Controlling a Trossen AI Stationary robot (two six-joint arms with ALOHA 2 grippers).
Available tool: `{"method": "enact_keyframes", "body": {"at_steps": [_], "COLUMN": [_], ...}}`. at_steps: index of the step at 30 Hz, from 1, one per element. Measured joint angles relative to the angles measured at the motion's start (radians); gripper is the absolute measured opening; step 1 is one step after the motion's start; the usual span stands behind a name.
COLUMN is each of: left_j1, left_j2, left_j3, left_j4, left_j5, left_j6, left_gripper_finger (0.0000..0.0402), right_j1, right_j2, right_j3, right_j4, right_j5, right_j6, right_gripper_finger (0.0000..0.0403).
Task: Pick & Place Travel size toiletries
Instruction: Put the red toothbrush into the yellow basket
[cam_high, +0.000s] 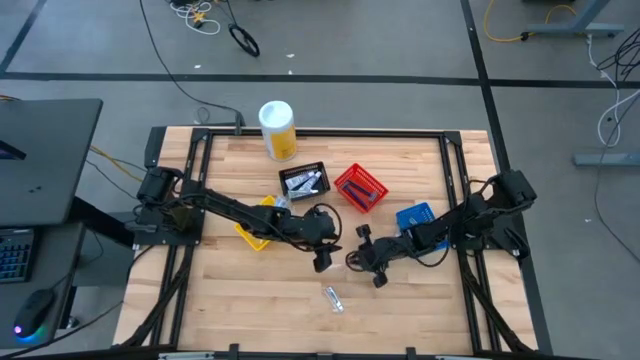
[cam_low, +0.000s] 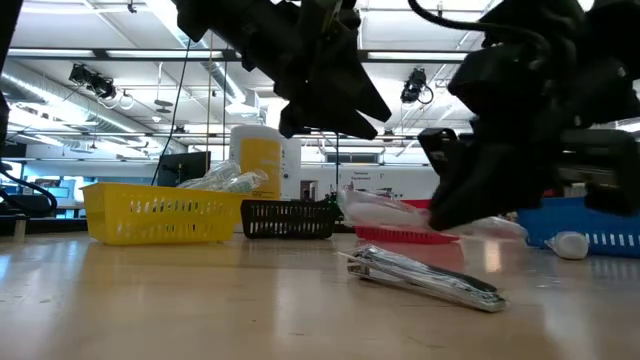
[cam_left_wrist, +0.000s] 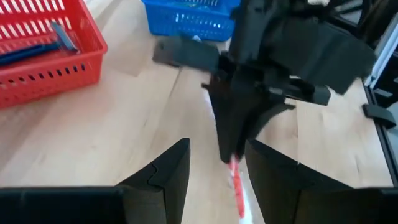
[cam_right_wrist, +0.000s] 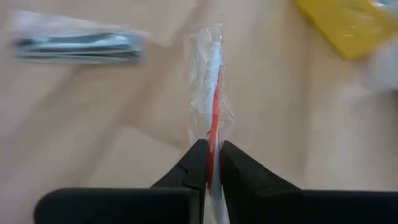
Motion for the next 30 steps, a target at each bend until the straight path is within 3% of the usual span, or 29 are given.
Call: {"method": "enact_keyframes", "body": {"at_steps": [5,20,30], "left_j1": [-0.001,0.003,0.004], "left_j2": [0.000,0.000,0.000], "left_j3": [0.000,-0.009,-0.009], "left_j4": [-0.046,-0.173,-0.173], "left_j5": [0.061,0.062,0.062], "left_j6": [0.040,0.168,0.191], "left_gripper_finger": [0.0164,0.0160,0.0048], "right_j1": [-0.020,-0.041,-0.044], "right_j2": [0.000,-0.002,-0.002], "right_j3": [0.000,0.002,0.002], "right_j4": [0.065,0.273,0.270], "right_j5": [0.106,0.141,0.144], "right_j6": [0.001,0.001,-0.003], "right_gripper_finger": [0.0035,0.0033,0.0034]}}
